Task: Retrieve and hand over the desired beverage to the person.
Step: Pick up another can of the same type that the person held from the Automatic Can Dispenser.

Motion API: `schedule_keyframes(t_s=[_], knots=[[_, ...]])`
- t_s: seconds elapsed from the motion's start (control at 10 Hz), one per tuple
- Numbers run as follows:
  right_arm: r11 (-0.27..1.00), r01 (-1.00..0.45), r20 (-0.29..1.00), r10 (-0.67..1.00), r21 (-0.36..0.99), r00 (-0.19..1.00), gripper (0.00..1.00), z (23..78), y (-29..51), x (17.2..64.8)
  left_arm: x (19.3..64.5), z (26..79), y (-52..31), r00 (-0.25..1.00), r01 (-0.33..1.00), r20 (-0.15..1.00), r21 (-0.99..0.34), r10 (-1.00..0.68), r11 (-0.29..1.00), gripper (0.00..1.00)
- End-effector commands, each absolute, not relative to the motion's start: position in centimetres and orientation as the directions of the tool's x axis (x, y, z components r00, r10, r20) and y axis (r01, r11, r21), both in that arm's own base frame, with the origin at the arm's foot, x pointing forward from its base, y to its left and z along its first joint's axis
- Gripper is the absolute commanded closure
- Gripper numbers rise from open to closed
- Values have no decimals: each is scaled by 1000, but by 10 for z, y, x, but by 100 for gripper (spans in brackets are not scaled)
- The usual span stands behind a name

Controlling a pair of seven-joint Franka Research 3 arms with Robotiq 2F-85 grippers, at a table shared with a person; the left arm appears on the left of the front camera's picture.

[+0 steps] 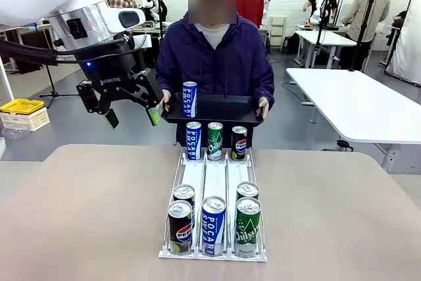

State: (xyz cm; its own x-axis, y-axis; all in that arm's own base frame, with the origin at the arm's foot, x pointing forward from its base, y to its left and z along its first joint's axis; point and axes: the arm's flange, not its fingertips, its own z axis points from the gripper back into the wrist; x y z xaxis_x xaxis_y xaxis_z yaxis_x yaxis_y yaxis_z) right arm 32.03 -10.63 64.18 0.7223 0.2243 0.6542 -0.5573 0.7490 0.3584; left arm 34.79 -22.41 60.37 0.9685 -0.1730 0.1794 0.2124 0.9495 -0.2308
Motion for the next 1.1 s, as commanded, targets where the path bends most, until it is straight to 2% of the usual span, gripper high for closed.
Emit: schedule_keyframes(t_s=[0.0,0.6,0.8,1.0], knots=[[732,-571,664,222,370,714,0,641,-107,322,344,611,-215,970,199,186,-237,-157,951,0],[732,-571,664,222,370,714,0,641,-107,322,348,610,-216,969,204,187,-246,-160,948,0],[732,-571,664,222,370,714,0,641,-107,322,350,587,-249,988,84,141,-171,-60,982,0],[732,-571,664,222,370,714,0,641,-107,322,350,562,-288,995,26,103,-111,-15,993,0]])
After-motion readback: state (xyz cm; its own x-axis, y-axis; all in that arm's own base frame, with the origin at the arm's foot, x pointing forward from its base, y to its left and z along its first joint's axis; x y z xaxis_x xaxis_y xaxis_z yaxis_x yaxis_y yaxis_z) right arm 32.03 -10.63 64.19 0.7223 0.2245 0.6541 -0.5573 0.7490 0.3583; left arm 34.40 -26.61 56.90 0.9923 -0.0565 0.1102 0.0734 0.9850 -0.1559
